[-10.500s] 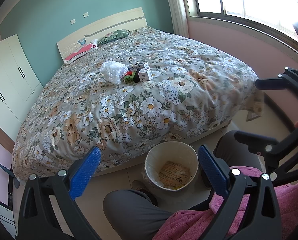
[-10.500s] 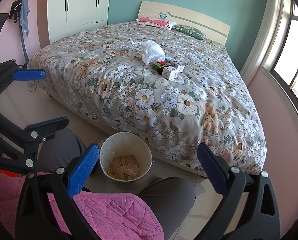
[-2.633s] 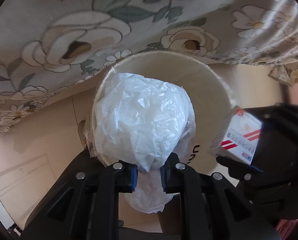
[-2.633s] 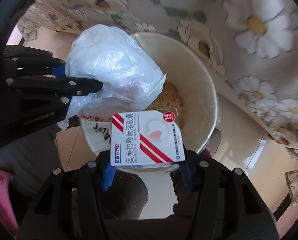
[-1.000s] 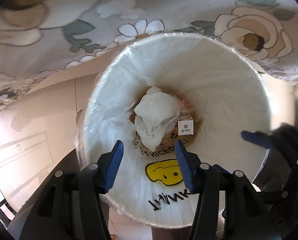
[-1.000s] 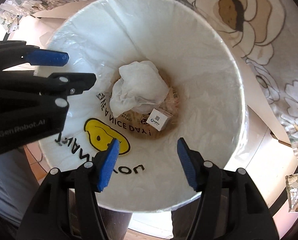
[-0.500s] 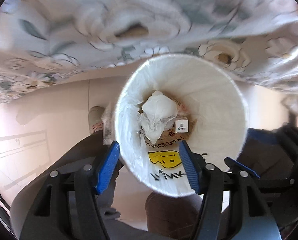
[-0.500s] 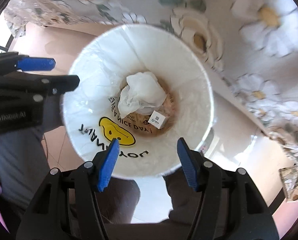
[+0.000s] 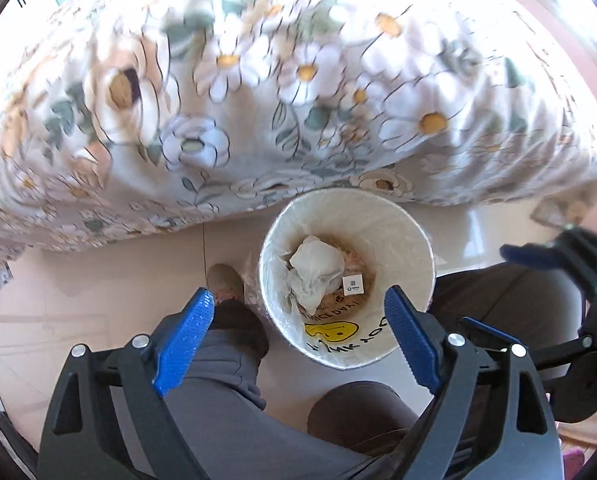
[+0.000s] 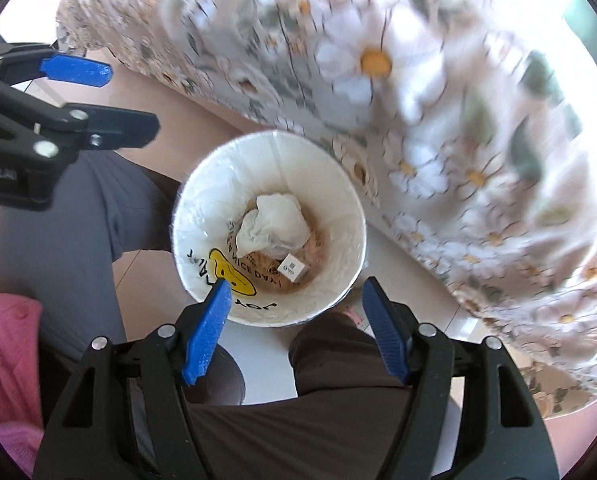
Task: Collect trash
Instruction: 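Raise both tools from the wastebasket back toward the items on the bed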
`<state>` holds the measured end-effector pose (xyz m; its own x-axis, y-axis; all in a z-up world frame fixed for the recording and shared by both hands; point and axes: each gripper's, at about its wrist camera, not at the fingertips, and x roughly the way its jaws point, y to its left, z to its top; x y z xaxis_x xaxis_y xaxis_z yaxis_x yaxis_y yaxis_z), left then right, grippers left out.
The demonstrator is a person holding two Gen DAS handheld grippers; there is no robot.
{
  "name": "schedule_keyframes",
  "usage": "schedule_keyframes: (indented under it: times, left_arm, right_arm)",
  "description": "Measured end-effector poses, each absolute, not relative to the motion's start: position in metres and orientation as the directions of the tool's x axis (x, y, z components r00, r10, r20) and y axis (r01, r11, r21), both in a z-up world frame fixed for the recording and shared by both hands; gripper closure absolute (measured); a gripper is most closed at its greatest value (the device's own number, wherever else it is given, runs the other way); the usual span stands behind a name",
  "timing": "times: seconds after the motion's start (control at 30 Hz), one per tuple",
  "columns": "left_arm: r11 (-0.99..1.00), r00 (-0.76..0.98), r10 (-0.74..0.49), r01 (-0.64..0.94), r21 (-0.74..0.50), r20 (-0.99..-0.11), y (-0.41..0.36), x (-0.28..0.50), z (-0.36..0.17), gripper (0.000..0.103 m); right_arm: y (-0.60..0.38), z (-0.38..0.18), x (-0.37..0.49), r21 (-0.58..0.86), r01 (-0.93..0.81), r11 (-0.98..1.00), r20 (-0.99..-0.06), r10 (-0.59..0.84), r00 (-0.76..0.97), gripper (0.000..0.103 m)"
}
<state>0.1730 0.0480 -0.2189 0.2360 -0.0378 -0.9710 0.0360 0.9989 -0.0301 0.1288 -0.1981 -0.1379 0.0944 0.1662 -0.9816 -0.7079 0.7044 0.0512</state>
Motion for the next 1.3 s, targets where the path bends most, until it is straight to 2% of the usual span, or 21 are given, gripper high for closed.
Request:
schedule_keyframes:
  times: [0.07,0.53,1.0,1.3]
  left_arm:
    - [0.999,0.235,-0.047,0.039,-0.039,-0.971,0.047,0.171,-0.209,0.013]
    - [0.998,0.399,-0.052,0.039,-0.039,-0.915,0.057,0.168,-0.102,0.013]
    - [0.999,0.507,-0.034,0.032,-0.021,-0.861,0.06,0.219,-0.016,0.013]
    - [1.0,0.539,-0.016,-0.005,-0.023,-0.842,0.063,0.278,0.014,0.013]
  right_arm:
    - [-0.198,-0.124,0.125,0.028,-0.722,0.691,-0.978,0.167,0.122,0.031]
    - [-0.219,-0.018,0.119,-0.147,-0.737,0.66,-0.925,0.173,0.339,0.03]
    - [-0.236,0.093,0.179,-0.167,-0.679,0.715,-0.838,0.26,0.48,0.03]
    - [-0.236,0.13,0.235,-0.145,-0.653,0.743,-0.808,0.292,0.511,0.03]
